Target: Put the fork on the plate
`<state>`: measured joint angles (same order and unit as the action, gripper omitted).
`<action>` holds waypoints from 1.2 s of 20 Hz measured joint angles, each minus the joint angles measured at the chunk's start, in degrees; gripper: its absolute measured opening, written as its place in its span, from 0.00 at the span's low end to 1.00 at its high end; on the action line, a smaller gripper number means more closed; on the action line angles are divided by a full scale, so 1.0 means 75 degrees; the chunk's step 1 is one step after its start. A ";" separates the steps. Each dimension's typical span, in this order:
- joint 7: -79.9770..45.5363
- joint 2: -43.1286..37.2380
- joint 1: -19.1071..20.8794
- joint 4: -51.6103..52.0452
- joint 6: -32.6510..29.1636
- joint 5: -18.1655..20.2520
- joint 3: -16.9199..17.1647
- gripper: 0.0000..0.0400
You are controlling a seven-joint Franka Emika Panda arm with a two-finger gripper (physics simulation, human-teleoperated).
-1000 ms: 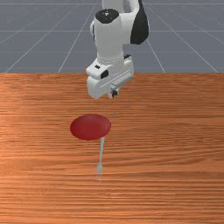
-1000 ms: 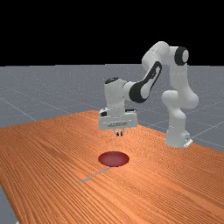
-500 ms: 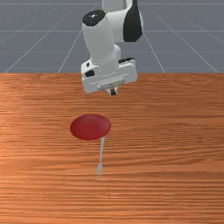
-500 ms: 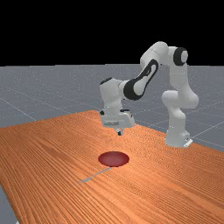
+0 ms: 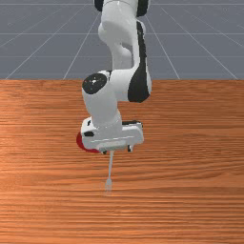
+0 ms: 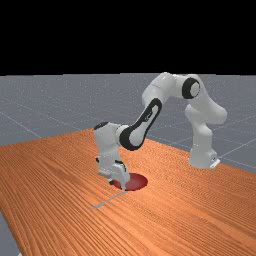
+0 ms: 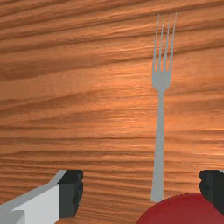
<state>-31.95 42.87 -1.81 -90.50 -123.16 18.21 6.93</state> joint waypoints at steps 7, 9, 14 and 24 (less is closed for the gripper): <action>-0.0490 0.1629 -0.0080 0.1464 0.0005 -0.0278 0.0235 1.00; -0.0635 0.1706 -0.0151 0.1560 0.0039 -0.0381 0.0319 0.94; -0.0732 0.1762 -0.0151 0.1613 0.0051 -0.0465 0.0411 0.70; -0.0764 0.0443 -0.0490 0.0556 -0.0140 -0.0536 0.0451 0.23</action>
<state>-37.68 46.18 -5.49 -86.33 -124.21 14.19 10.32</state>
